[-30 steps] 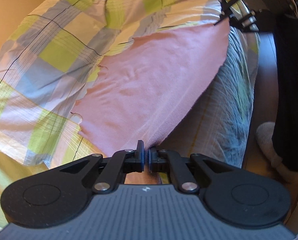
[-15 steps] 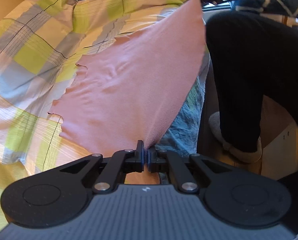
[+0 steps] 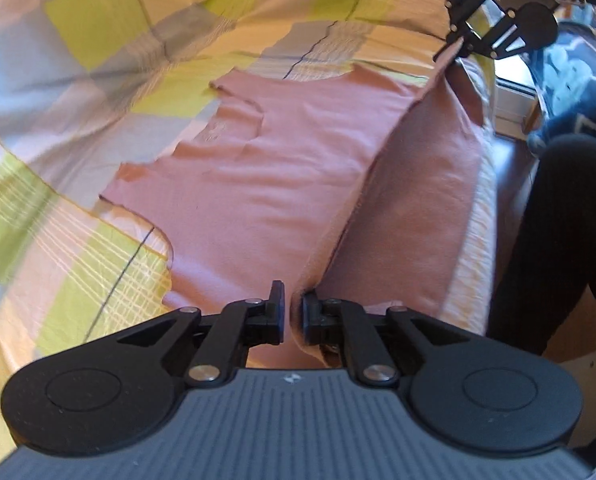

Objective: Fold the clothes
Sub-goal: 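Open both grippers and release the folded side, then grasp the opposite side edge with the left gripper while the right gripper grasps nearby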

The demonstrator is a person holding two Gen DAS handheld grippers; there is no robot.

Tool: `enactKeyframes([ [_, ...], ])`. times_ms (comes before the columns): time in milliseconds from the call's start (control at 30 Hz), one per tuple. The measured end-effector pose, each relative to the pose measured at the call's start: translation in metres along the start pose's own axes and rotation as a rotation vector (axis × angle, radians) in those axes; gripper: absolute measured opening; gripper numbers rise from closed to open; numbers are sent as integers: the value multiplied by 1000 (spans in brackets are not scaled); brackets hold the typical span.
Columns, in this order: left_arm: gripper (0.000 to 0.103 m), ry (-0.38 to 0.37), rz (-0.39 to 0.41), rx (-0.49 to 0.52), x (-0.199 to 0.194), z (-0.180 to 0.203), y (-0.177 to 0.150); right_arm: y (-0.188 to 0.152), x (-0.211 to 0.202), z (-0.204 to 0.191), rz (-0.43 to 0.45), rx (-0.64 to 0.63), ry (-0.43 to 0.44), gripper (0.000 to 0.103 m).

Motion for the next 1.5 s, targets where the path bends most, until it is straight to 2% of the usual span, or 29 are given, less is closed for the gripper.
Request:
enactKeyframes([
  [67,23,-30,-17,-52,21,-13,-3,-2,21,19,9,69,70,0],
  [133,30,-48,-19,-110,33,-25,-5,-8,41,37,14,157,143,0],
  [167,30,-57,-10,-154,34,-32,-6,-12,50,46,20,201,174,0],
  [233,29,-66,19,-248,31,-49,-7,-20,60,62,58,305,210,13],
  [300,29,-61,48,-318,22,-61,-10,-28,65,78,113,418,232,20],
  [367,30,-51,75,-377,9,-69,-13,-35,62,88,184,541,256,23],
  [467,33,-35,116,-465,-10,-82,-19,-46,55,101,272,684,250,36],
  [533,40,-26,137,-518,-25,-85,-25,-56,47,106,328,787,227,42],
  [567,49,-22,139,-542,-30,-82,-28,-62,43,109,359,844,219,44],
  [600,52,-19,140,-565,-35,-79,-32,-68,38,111,389,901,212,47],
  [667,52,-28,127,-602,-38,-68,-39,-78,35,112,437,998,210,48],
  [733,52,-41,108,-620,-34,-55,-43,-83,36,107,470,1040,232,48],
  [833,45,-37,71,-640,-18,-41,-49,-82,41,94,484,1059,251,48],
  [867,38,-33,61,-649,-13,-38,-51,-82,42,90,489,1065,257,48],
  [933,31,-24,54,-678,-5,-38,-51,-82,45,82,499,1077,269,48],
  [1000,18,-13,44,-691,3,-39,-51,-81,49,74,509,1088,280,48],
  [1100,5,0,33,-695,11,-41,-48,-80,55,74,525,1103,284,48],
  [1233,1,1,73,-703,4,-45,-44,-82,61,81,584,1162,311,47],
  [1267,0,-5,96,-699,-2,-45,-43,-83,61,82,606,1183,328,45],
  [1300,0,-7,111,-695,-7,-45,-42,-84,59,83,631,1195,343,29],
  [1333,0,-6,126,-692,-13,-46,-40,-85,57,84,650,1200,349,5],
  [1500,0,0,213,-688,-40,-54,-30,-86,31,82,716,1179,314,3],
])
Point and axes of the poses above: each gripper's, at about its wrist camera, not at the fingertips, and x roughly the way its jaws point, z to its right, y to its top, the point moved 9 cm from there along x, roughly the way its jaws point, and after that the axes turned 12 degrees about y, right-handed, at the moved point
